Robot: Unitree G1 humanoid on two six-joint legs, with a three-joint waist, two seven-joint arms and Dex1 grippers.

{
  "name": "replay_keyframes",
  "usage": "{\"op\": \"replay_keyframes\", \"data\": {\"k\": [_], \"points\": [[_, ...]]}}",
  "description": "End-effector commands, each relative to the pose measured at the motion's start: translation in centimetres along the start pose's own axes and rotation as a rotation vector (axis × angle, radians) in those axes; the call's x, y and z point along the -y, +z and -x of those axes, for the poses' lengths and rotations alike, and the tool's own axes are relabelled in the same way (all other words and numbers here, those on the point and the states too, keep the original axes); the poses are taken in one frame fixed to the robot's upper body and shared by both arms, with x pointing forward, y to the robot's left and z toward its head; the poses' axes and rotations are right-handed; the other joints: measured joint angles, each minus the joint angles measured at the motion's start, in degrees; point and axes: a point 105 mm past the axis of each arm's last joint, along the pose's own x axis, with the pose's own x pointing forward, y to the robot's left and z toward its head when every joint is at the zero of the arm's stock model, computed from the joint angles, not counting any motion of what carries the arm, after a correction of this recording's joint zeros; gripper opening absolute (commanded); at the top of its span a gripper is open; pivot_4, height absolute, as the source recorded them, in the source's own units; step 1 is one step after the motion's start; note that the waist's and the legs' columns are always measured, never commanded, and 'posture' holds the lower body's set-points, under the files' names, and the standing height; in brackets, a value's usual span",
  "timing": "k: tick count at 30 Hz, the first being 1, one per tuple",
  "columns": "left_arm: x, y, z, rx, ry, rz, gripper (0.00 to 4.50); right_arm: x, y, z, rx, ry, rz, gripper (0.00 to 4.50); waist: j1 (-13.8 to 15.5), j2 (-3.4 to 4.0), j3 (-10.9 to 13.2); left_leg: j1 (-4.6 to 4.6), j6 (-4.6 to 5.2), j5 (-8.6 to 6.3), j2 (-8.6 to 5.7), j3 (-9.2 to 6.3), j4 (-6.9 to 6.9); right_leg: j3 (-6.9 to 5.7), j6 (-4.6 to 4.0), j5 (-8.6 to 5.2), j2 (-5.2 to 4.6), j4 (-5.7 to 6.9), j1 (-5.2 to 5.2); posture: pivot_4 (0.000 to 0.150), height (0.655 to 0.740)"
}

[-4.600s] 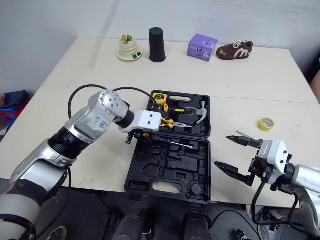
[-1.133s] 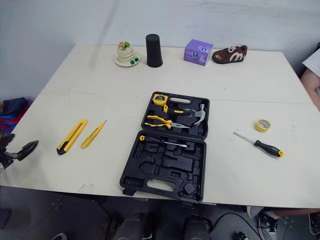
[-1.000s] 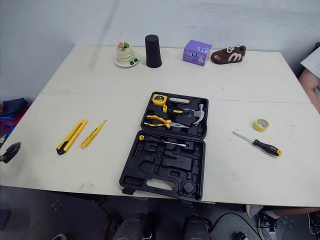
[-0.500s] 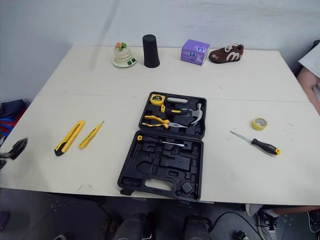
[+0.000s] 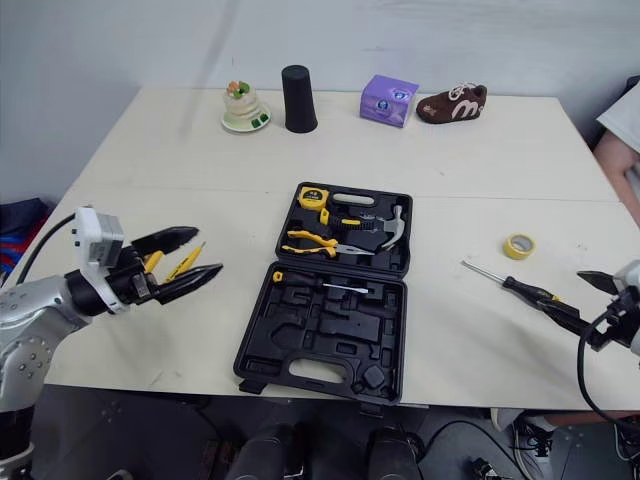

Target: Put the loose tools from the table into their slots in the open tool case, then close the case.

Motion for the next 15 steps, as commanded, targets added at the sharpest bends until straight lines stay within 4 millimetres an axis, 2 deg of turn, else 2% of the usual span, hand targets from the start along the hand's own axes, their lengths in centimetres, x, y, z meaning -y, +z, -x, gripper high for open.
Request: {"op": "replay_keyframes", "data": {"k": [1,2,5,8,15], "points": [[2.8,1.2,-0.6,-0.003,-0.188,0.076,4.47,0.6,-0.2,-0.2,-0.088,0.093,0.053,4.50,-0.08,0.01,0.04,0.00,0.00,0.00,0.05,0.01,0.04,0.02,0.00,0.00,0.08,-0.02,0.00,0.150,0.7400],[2.9,1.3,-0.7,-0.006,-0.197,0.081,4.47,0.7,-0.2,-0.3,-0.095,0.104,0.056,4.50,-0.06,0.01,0.04,0.00,0.00,0.00,0.07,0.03,0.08,0.02,0.00,0.00,0.10,-0.06,0.00,0.150,0.7400],[5.0,1.4,-2.2,-0.043,-0.345,-0.017,4.47,1.8,-0.9,-1.4,-0.200,0.150,0.043,4.50,-0.14,0.04,0.08,0.02,-0.03,0.02,0.12,0.02,0.18,0.03,-0.01,0.00,0.17,-0.10,0.03,0.150,0.7400],[6.6,1.3,-2.6,-0.050,-0.445,-0.043,4.47,2.6,-0.8,-2.4,-0.209,0.146,0.032,4.50,-0.23,0.22,0.19,0.01,-0.03,0.01,0.09,0.17,0.32,0.17,-0.03,0.05,0.19,-0.07,0.01,0.150,0.7400],[8.8,1.7,-3.2,-0.045,-0.567,-0.069,4.47,2.3,-2.1,-3.5,-0.294,0.192,-0.016,4.50,-0.05,0.29,0.25,-0.07,-0.16,-0.03,0.21,0.08,0.32,0.46,-0.15,-0.02,0.32,-0.19,-0.01,0.150,0.7400]]}}
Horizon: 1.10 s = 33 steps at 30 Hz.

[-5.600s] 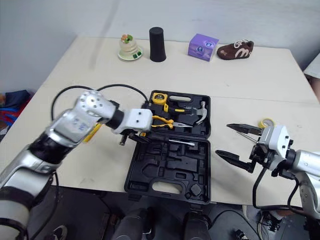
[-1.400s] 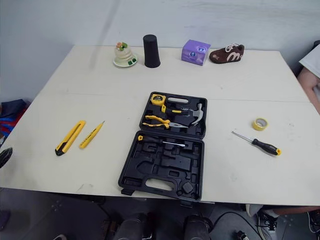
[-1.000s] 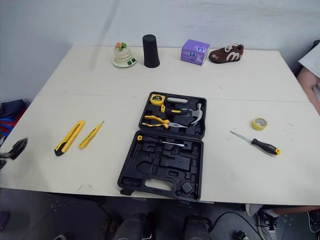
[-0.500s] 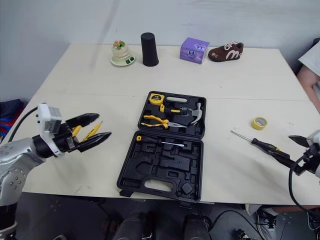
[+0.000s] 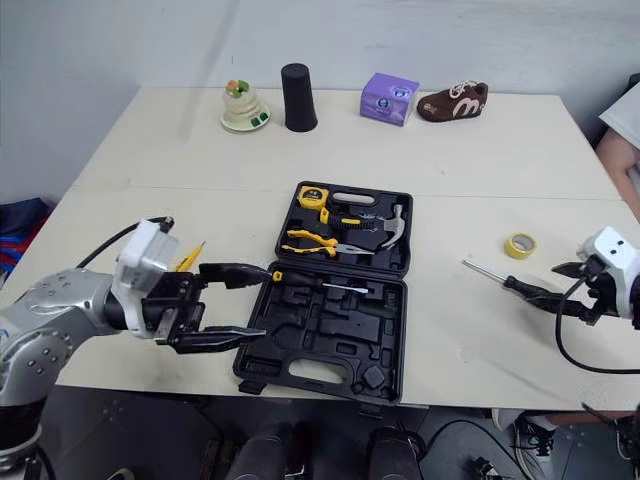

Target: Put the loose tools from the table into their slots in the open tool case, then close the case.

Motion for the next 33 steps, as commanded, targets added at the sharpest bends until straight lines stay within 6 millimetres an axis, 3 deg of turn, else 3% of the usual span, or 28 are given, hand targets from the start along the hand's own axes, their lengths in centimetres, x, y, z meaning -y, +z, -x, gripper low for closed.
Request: {"op": "replay_keyframes", "data": {"k": [1,6,7,9,14,15,17,23,26,31,33], "points": [[1.2,1.0,-0.8,0.007,-0.076,-0.056,4.47,0.0,-1.0,0.1,-0.052,0.008,-0.008,4.50,0.05,0.00,0.00,-0.01,0.00,0.00,0.00,0.00,0.02,0.00,0.00,0.00,0.00,0.00,0.00,0.150,0.7400],[1.4,1.5,-0.7,0.003,-0.095,-0.066,4.47,-0.2,-1.8,0.1,-0.074,0.013,-0.024,4.50,-0.02,0.02,0.02,-0.04,0.01,-0.05,0.03,-0.02,0.37,0.01,0.01,0.01,0.01,0.11,0.05,0.150,0.7400],[1.4,1.4,-0.6,-0.003,-0.095,-0.069,4.49,-0.2,-1.9,0.1,-0.069,0.013,-0.025,4.25,0.02,0.02,0.02,-0.03,0.00,-0.09,0.05,-0.07,0.46,0.01,0.01,0.00,0.03,0.14,0.11,0.150,0.7400],[0.9,1.2,-0.4,-0.014,-0.073,-0.075,4.50,-0.2,-1.7,0.0,-0.041,0.004,-0.020,3.70,0.04,0.02,0.02,-0.03,-0.02,-0.11,0.05,-0.13,0.53,-0.01,0.01,0.00,0.03,0.14,0.16,0.150,0.7400],[0.6,0.7,-0.4,-0.017,-0.061,-0.084,4.50,-0.3,-1.8,-0.2,-0.004,-0.008,0.010,1.16,-0.09,0.02,0.02,-0.03,-0.03,-0.17,0.05,-0.12,0.52,0.00,0.01,0.00,0.04,0.09,0.19,0.150,0.7400],[0.6,0.7,-0.4,-0.016,-0.061,-0.085,4.50,-0.3,-1.8,-0.2,0.007,-0.012,0.008,0.86,-0.10,0.03,0.02,-0.03,-0.03,-0.18,0.04,-0.12,0.53,0.01,0.01,0.00,0.04,0.10,0.19,0.150,0.7400],[0.1,0.7,-0.4,-0.012,-0.037,-0.103,4.50,-0.5,-1.2,-0.2,0.053,0.001,0.053,0.88,-0.09,0.03,0.02,-0.03,-0.02,-0.18,0.05,-0.12,0.53,0.01,0.01,0.00,0.04,0.09,0.19,0.150,0.7400],[-0.7,0.4,1.6,-0.019,0.037,-0.114,4.50,-3.9,6.9,-1.2,0.354,0.190,0.272,0.88,-1.24,0.24,0.20,-0.02,-0.02,-0.18,0.13,-0.08,0.53,0.04,0.03,0.01,0.08,0.12,0.18,0.150,0.7400],[-1.3,0.0,2.3,-0.046,0.088,-0.160,4.50,-7.1,8.7,-1.7,0.341,0.291,0.306,0.88,-1.11,0.32,0.26,-0.04,-0.07,-0.20,0.16,-0.16,0.45,-0.01,0.00,-0.01,0.07,0.17,0.11,0.150,0.7400],[-2.1,-1.8,4.3,-0.136,0.172,-0.181,4.50,-14.9,12.7,-2.8,0.297,0.535,0.304,0.88,-1.03,0.33,0.27,-0.20,-0.05,-0.26,0.16,-0.20,0.48,-0.04,-0.02,-0.01,-0.06,0.19,-0.05,0.150,0.7400],[-2.1,-2.2,4.7,-0.155,0.182,-0.183,4.50,-16.3,13.2,-2.8,0.271,0.568,0.305,0.88,-1.07,0.33,0.27,-0.31,-0.03,-0.32,0.16,-0.18,0.47,-0.03,-0.02,-0.01,-0.11,0.20,-0.20,0.150,0.7400]]}}
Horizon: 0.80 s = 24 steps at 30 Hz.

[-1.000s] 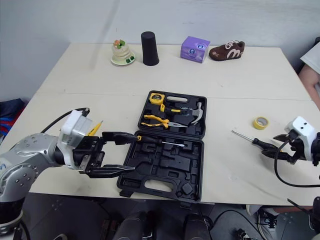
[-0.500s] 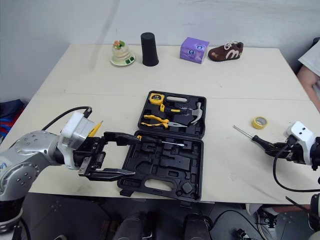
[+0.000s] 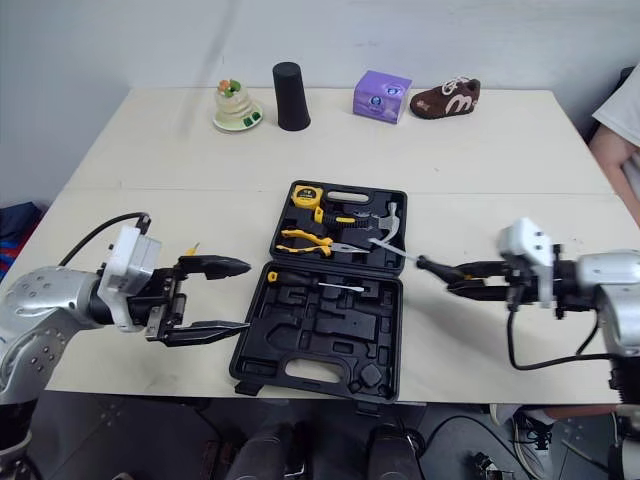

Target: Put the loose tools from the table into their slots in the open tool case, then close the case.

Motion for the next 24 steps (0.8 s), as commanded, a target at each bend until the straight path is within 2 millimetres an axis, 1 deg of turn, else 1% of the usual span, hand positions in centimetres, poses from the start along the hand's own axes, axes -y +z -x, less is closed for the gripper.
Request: {"op": "replay_keyframes", "data": {"k": [1,2,3,5,6,7,9,10,13,15,17,21,24], "points": [[0.1,-0.3,1.1,-0.042,0.025,-0.038,4.50,-1.9,2.5,-1.2,-0.066,0.068,-0.013,0.88,0.03,-0.01,0.00,-0.10,-0.01,-0.01,0.00,0.00,0.01,0.02,0.00,0.00,-0.03,0.04,-0.13,0.150,0.7400],[0.3,-0.6,1.4,-0.054,0.030,-0.026,4.50,-2.3,2.6,-1.5,-0.112,0.074,-0.032,0.88,0.00,-0.01,0.00,-0.31,0.00,-0.01,0.00,0.00,0.05,0.02,-0.01,0.01,-0.03,0.08,-0.37,0.150,0.7400],[0.4,-1.2,1.9,-0.063,0.058,-0.009,4.50,-2.6,3.3,-2.3,-0.136,0.078,-0.056,0.88,0.00,-0.01,0.00,-0.56,0.01,0.00,-0.04,0.02,0.07,0.05,-0.01,0.02,-0.07,0.22,-0.65,0.150,0.7400],[0.4,-2.0,2.5,-0.073,0.111,0.011,4.50,-3.2,3.8,-3.7,-0.204,0.081,-0.011,0.88,-0.10,-0.03,0.01,-0.58,-0.01,-0.02,0.00,0.02,0.07,0.09,-0.02,0.01,-0.15,0.36,-0.73,0.150,0.7400],[0.2,-2.1,2.7,-0.064,0.139,0.019,4.50,-3.6,3.8,-4.3,-0.250,0.074,-0.018,0.88,-0.11,-0.04,0.01,-0.61,-0.01,-0.01,0.00,0.01,0.05,0.09,-0.03,0.01,-0.16,0.36,-0.77,0.150,0.7400],[0.0,-2.0,2.8,-0.040,0.167,0.032,4.50,-4.5,4.1,-4.9,-0.251,0.114,-0.014,0.88,-0.12,-0.04,0.02,-0.61,-0.06,-0.04,0.04,0.00,0.06,0.08,-0.07,-0.02,-0.14,0.33,-0.77,0.150,0.7400],[-0.2,-1.7,2.9,-0.015,0.200,0.042,4.50,-5.5,3.7,-5.4,-0.333,0.131,-0.026,0.88,0.13,-0.11,0.05,-0.61,-0.08,-0.04,0.08,-0.03,0.05,0.05,-0.10,-0.03,-0.12,0.34,-0.77,0.150,0.7400],[-0.4,-1.7,3.0,-0.013,0.215,0.040,4.50,-5.7,3.7,-5.9,-0.342,0.135,-0.016,0.88,0.27,-0.12,0.06,-0.63,-0.08,-0.04,0.08,-0.04,0.06,0.05,-0.12,-0.04,-0.13,0.34,-0.79,0.150,0.7400],[-0.4,-1.9,3.1,-0.026,0.235,0.041,4.50,-5.0,3.8,-7.6,-0.344,0.074,0.010,0.88,0.05,-0.24,0.07,-0.62,-0.06,-0.04,0.05,0.03,0.09,0.10,-0.12,-0.03,-0.14,0.36,-0.79,0.150,0.7400],[0.0,-2.1,3.1,-0.028,0.236,0.068,4.50,-4.5,3.6,-8.2,-0.377,0.025,0.037,0.88,-0.17,-0.28,0.07,-0.61,-0.06,-0.04,0.04,0.05,0.10,0.09,-0.11,-0.03,-0.12,0.50,-0.80,0.150,0.7400],[0.5,-2.1,3.0,-0.023,0.223,0.092,4.50,-4.3,3.5,-8.2,-0.394,0.008,0.053,0.88,-0.19,-0.29,0.08,-0.63,-0.06,-0.04,0.03,0.07,0.06,0.10,-0.11,-0.03,-0.08,0.57,-0.86,0.150,0.7400],[1.0,-2.1,2.8,-0.026,0.222,0.102,4.50,-3.2,4.4,-8.2,-0.380,-0.020,0.074,0.88,-0.22,-0.33,0.10,-0.64,-0.06,-0.04,0.04,0.15,0.06,0.11,-0.11,-0.03,0.00,0.59,-0.90,0.150,0.7400],[1.2,-2.3,2.8,-0.031,0.221,0.110,4.50,-2.8,4.7,-8.2,-0.375,-0.026,0.081,0.88,-0.23,-0.34,0.10,-0.62,-0.04,-0.03,0.03,0.19,0.08,0.10,-0.11,-0.03,0.00,0.61,-0.89,0.150,0.7400]]}}
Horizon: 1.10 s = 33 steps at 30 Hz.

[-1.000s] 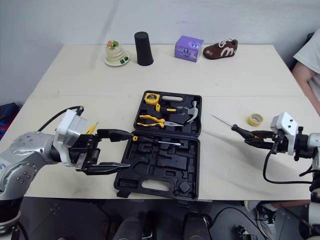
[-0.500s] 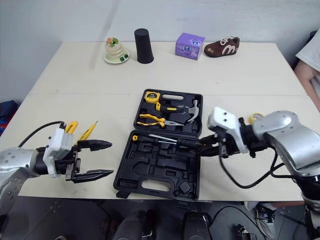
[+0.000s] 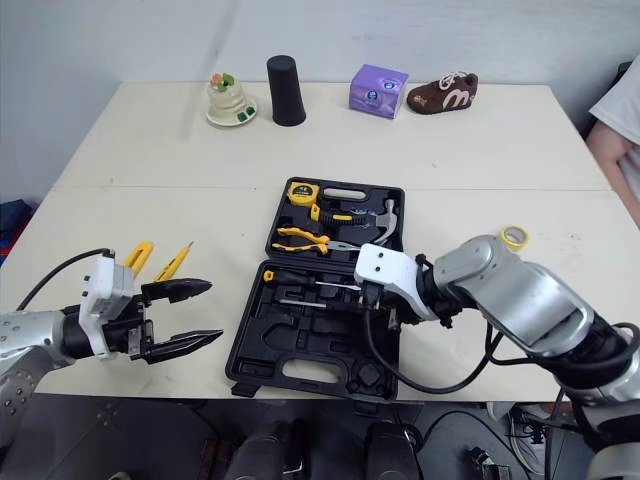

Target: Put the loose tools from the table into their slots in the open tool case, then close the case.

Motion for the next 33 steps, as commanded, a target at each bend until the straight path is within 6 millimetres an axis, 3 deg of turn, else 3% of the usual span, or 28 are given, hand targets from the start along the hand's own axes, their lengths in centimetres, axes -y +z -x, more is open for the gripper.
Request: {"op": "replay_keyframes", "data": {"k": [1,18,23,24,25,27,33], "points": [[0.4,0.7,0.2,0.017,0.000,-0.025,4.50,0.4,0.9,0.4,0.025,-0.018,0.034,0.88,0.00,0.00,0.00,0.00,0.00,0.00,0.00,0.00,-0.01,0.00,0.00,0.00,0.00,0.00,0.00,0.150,0.7400],[0.4,0.4,0.7,0.020,0.044,-0.008,4.50,1.2,-1.3,-0.5,-0.109,-0.060,0.156,0.88,-0.01,-0.01,0.00,0.00,0.02,0.01,0.01,0.33,0.00,-0.02,0.00,0.00,0.02,0.19,-0.32,0.150,0.7400],[0.3,0.2,0.6,0.021,0.044,-0.006,4.50,1.2,-0.8,-0.5,-0.083,-0.058,0.188,0.88,-0.01,-0.01,0.00,-0.01,0.02,0.01,0.01,0.38,0.00,0.01,0.00,0.00,0.01,0.19,-0.38,0.150,0.7400],[0.3,0.2,0.6,0.021,0.044,-0.007,4.50,1.2,-0.7,-0.4,-0.079,-0.060,0.189,1.89,-0.01,-0.01,0.00,-0.01,0.03,0.01,0.01,0.39,0.00,0.02,0.00,0.00,0.01,0.19,-0.39,0.150,0.7400],[0.2,0.2,0.6,0.021,0.045,-0.006,4.50,1.3,-0.4,-0.4,-0.061,-0.069,0.186,2.09,-0.01,-0.01,0.00,-0.01,0.03,0.01,0.01,0.41,0.00,0.03,0.00,0.00,0.01,0.20,-0.41,0.150,0.7400],[0.1,0.5,0.5,0.035,0.044,0.015,4.50,1.3,0.4,0.2,-0.010,-0.053,0.176,3.08,0.00,-0.02,0.00,-0.01,0.03,0.01,0.01,0.42,0.00,0.03,0.00,0.00,0.01,0.21,-0.42,0.150,0.7400],[0.3,1.5,0.2,0.064,0.025,0.030,4.50,1.7,0.4,2.5,0.022,-0.043,0.175,3.08,0.00,-0.04,0.00,-0.01,0.08,0.01,0.01,0.43,0.00,0.04,0.00,0.00,0.00,0.26,-0.41,0.150,0.7400]]}}
